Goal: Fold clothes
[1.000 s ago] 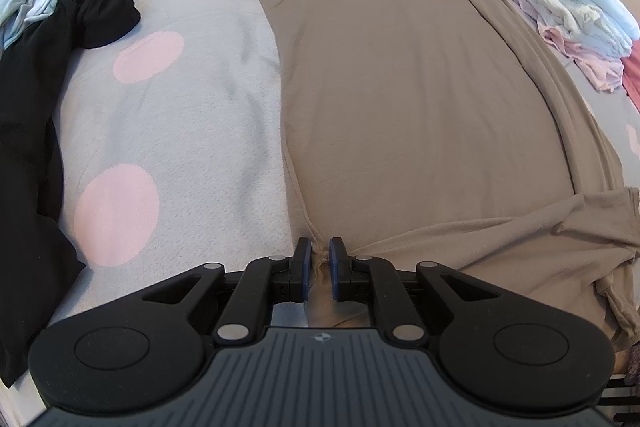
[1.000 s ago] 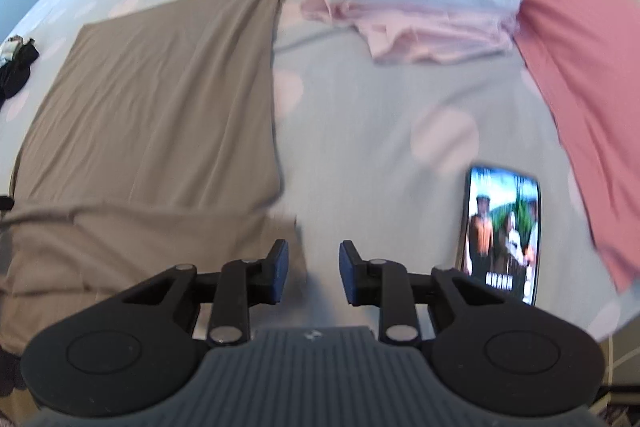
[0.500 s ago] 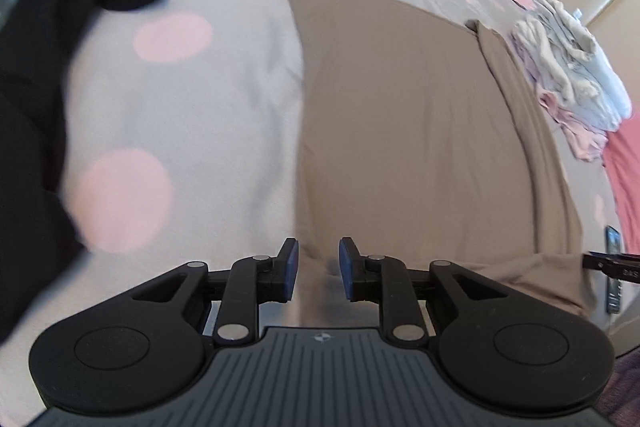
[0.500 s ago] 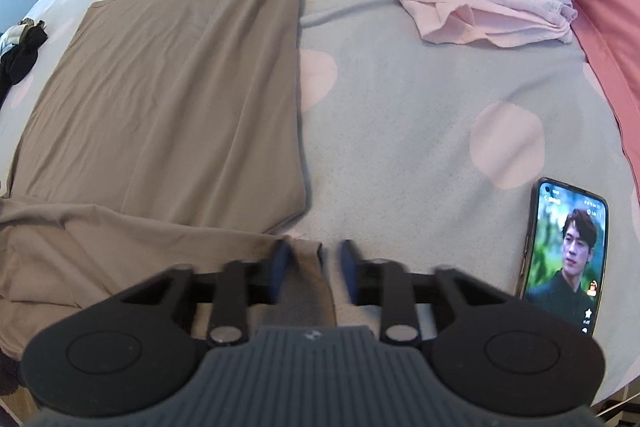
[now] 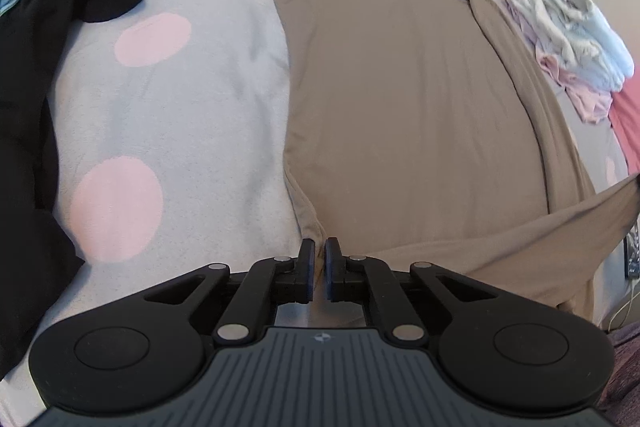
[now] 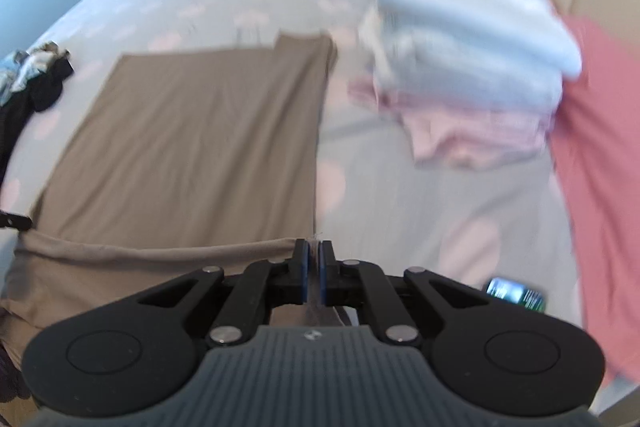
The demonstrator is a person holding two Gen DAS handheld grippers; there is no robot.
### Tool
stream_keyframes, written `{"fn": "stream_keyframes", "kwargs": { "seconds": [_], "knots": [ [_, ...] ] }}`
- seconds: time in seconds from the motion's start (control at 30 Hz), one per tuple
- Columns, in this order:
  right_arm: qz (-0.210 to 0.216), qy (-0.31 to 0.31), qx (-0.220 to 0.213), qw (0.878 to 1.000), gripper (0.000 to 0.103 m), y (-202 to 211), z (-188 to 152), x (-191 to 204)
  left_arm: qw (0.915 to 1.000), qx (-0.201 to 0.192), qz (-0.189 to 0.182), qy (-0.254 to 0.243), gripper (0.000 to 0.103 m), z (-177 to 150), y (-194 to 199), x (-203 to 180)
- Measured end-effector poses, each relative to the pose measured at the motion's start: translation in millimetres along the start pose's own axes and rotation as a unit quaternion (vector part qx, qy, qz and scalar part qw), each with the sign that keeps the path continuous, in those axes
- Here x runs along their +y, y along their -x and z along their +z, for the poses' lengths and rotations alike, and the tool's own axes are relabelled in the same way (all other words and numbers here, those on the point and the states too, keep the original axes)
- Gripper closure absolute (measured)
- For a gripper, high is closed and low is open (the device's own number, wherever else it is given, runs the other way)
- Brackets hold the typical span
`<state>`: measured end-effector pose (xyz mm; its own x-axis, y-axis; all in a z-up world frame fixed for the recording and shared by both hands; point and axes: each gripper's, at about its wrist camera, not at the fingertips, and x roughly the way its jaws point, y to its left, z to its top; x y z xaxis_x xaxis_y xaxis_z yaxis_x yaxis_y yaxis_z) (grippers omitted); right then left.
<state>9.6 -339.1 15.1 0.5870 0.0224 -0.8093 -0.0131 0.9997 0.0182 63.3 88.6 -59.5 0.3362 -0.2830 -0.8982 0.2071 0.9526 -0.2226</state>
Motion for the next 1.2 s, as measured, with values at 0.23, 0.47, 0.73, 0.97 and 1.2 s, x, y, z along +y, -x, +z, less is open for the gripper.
{"fn": "stream_keyframes", "kwargs": {
  "seconds": [0.23, 0.47, 0.73, 0.97, 1.2],
  "knots": [
    [-0.023, 0.099, -0.003, 0.995, 0.097, 5, 55, 24, 0.9972, -0.023, -0.038, 0.060, 0.100, 0, 5, 24],
    [-0.029, 0.172, -0.029, 0.984, 0.097, -10, 126, 70, 0.9935, -0.030, -0.063, 0.090, 0.101, -4, 7, 40],
    [-0.017, 0.281, -0.071, 0.957, 0.097, -47, 241, 167, 0.9890, -0.040, -0.083, 0.116, 0.102, -12, 11, 58],
    [0.007, 0.355, -0.067, 0.932, 0.097, -122, 299, 262, 0.9870, -0.037, -0.095, 0.125, 0.102, -16, 9, 67],
    [0.026, 0.390, -0.033, 0.920, 0.097, -215, 311, 328, 0.9850, -0.031, -0.105, 0.133, 0.103, -19, 5, 74]
  ]
}}
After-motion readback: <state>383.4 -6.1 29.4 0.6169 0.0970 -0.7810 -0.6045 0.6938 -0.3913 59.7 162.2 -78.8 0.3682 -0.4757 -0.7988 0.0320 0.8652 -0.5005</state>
